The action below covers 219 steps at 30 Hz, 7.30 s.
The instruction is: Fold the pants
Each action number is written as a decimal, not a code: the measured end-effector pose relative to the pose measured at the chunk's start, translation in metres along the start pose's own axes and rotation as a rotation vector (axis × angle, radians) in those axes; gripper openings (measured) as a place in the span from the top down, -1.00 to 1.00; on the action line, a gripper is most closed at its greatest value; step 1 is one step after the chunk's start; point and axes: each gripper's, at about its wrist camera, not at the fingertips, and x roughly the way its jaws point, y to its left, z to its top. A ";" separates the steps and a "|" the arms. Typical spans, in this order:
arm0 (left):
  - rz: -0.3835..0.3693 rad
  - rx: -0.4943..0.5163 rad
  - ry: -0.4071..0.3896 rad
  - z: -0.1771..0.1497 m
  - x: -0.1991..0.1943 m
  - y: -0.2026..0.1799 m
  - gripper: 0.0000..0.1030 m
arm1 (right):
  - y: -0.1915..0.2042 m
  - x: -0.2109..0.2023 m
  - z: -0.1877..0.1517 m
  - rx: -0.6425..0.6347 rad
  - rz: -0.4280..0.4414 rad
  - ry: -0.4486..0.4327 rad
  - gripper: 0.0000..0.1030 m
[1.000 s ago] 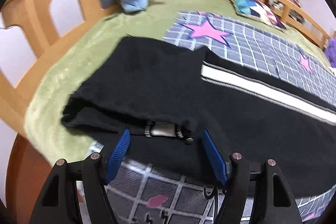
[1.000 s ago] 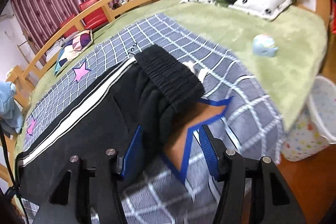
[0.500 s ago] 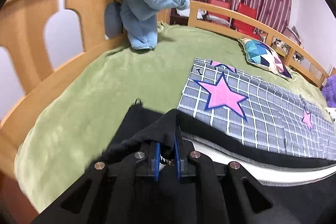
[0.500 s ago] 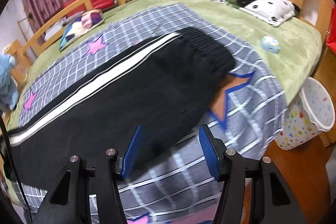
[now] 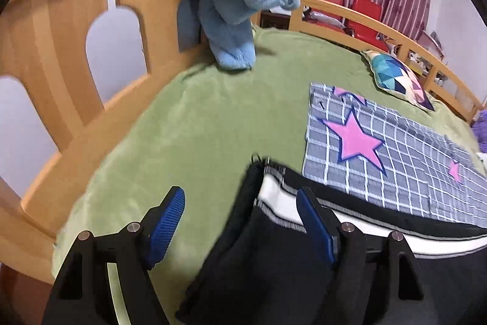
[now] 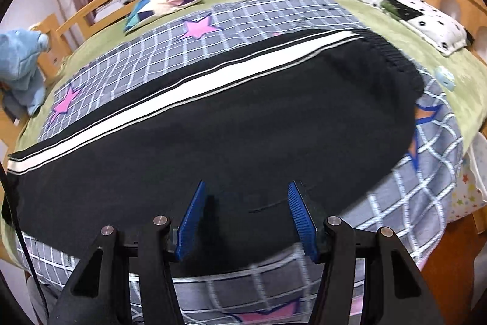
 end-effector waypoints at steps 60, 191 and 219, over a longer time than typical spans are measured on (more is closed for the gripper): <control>0.067 0.058 0.142 0.015 0.128 -0.035 0.08 | 0.224 0.151 0.099 -0.757 0.301 0.050 0.90; -0.484 0.026 0.203 -0.185 -0.062 -0.155 -0.31 | 0.154 0.038 -0.012 -0.363 0.356 -0.015 0.63; -0.478 -0.002 0.238 -0.178 -0.052 -0.136 -0.31 | 0.131 0.086 0.021 -0.251 0.375 0.063 0.60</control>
